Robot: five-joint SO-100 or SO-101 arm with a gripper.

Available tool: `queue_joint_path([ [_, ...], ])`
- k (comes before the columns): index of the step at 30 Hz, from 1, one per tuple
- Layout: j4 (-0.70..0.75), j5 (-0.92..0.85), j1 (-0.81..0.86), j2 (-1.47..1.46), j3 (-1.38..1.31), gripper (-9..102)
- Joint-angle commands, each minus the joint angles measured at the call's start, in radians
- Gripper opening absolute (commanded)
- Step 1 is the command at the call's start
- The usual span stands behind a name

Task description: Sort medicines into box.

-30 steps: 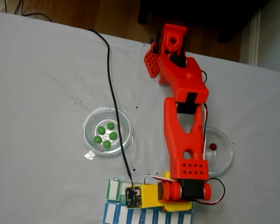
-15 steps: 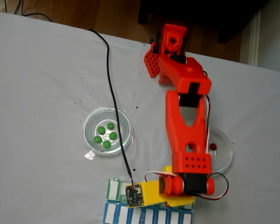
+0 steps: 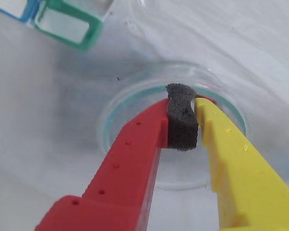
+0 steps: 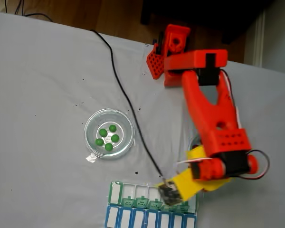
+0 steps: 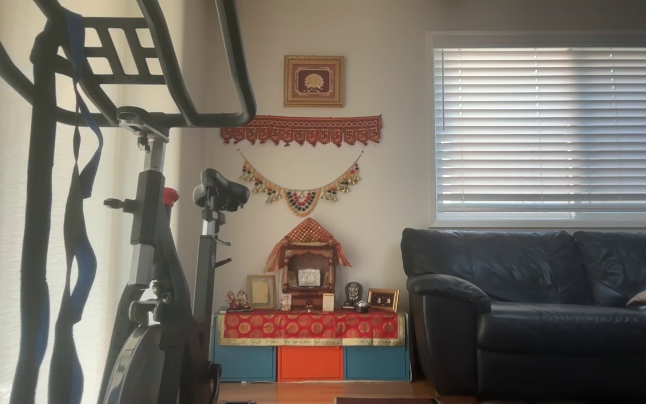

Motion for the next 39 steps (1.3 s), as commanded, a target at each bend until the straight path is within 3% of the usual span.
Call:
queue_joint_path([
  [1,0.026,-0.078,-0.078,0.087,0.000,2],
  [9,0.015,-0.141,-0.150,0.094,0.110,2],
  [25,-0.245,-0.118,-0.176,0.331,0.522,3],
  [39,-0.341,-0.126,-0.187,0.331,0.627,2],
])
